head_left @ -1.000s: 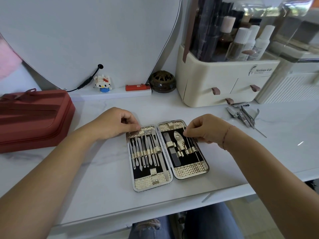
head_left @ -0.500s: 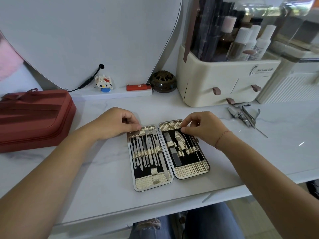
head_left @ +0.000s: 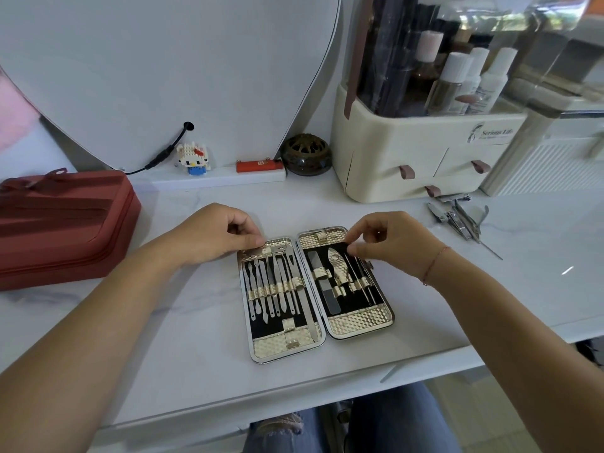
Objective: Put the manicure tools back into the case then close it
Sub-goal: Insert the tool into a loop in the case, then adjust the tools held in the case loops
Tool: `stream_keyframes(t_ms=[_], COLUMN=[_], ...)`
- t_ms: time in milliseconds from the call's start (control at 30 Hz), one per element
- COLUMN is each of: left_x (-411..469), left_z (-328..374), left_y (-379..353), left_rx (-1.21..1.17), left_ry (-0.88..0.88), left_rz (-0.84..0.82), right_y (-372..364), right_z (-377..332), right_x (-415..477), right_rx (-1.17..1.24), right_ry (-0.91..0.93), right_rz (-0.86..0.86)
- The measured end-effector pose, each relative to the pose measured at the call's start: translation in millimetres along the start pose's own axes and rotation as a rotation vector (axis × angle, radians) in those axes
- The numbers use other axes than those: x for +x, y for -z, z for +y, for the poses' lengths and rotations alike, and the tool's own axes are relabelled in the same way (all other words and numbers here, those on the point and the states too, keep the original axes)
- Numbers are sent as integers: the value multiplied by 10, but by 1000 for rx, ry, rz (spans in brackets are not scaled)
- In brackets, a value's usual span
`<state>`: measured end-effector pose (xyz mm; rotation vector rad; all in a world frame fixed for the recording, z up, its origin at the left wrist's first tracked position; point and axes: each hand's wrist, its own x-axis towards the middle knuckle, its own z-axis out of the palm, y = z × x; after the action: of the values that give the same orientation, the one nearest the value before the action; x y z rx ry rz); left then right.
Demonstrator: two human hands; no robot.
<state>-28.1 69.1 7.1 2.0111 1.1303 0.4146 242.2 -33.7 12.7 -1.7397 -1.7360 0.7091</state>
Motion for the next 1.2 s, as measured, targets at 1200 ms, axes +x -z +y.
stream_keyframes(t_ms=[1200], left_x=[-163], left_z=[329], left_y=[-139], left_rx=[-395], left_ry=[-189], left_rz=[222], right_y=[-26], right_z=[-355], right_x=[-196], right_rx=[249], right_ry=[50], right_rz=[97])
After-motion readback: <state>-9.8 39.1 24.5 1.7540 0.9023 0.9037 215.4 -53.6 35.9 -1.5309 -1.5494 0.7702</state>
